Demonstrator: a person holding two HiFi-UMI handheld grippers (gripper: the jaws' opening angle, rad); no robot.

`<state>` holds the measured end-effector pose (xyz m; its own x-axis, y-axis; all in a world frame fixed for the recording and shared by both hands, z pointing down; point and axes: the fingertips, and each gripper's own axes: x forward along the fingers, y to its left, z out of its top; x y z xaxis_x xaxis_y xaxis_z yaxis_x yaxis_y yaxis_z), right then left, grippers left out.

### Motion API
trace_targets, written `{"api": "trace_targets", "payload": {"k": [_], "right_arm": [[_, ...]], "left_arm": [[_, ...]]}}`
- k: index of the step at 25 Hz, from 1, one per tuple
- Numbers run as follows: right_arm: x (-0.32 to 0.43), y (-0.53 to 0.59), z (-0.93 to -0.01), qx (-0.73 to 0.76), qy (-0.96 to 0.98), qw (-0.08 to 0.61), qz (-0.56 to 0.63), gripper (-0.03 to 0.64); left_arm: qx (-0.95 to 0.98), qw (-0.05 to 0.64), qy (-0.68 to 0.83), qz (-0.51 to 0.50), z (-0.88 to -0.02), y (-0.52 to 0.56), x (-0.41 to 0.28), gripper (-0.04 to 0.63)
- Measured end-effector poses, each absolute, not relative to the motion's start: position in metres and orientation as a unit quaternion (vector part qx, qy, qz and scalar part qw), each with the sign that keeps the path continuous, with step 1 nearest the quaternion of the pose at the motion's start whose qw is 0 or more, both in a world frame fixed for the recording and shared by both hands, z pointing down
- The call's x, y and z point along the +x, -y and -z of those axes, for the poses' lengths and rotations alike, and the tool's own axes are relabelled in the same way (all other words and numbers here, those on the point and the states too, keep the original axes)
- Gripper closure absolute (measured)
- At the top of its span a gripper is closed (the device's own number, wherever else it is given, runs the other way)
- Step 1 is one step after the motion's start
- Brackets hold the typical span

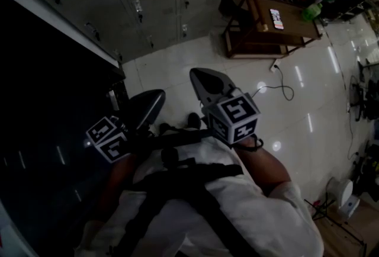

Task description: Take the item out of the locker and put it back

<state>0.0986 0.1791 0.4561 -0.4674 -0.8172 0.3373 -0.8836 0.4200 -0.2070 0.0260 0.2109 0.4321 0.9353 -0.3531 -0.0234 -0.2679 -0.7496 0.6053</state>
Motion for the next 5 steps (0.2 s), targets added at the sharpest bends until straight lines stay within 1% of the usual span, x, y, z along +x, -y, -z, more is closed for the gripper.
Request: {"api": "trace_targets", "payload": {"k": [5], "right_arm": [[0.121,-0.185,-0.449,0.534,0.821,0.092,-0.182,0.615]], "left_arm": [[0.941,0.305,0.132,0.064,-0.43,-0.21,0.047,0.592]]}}
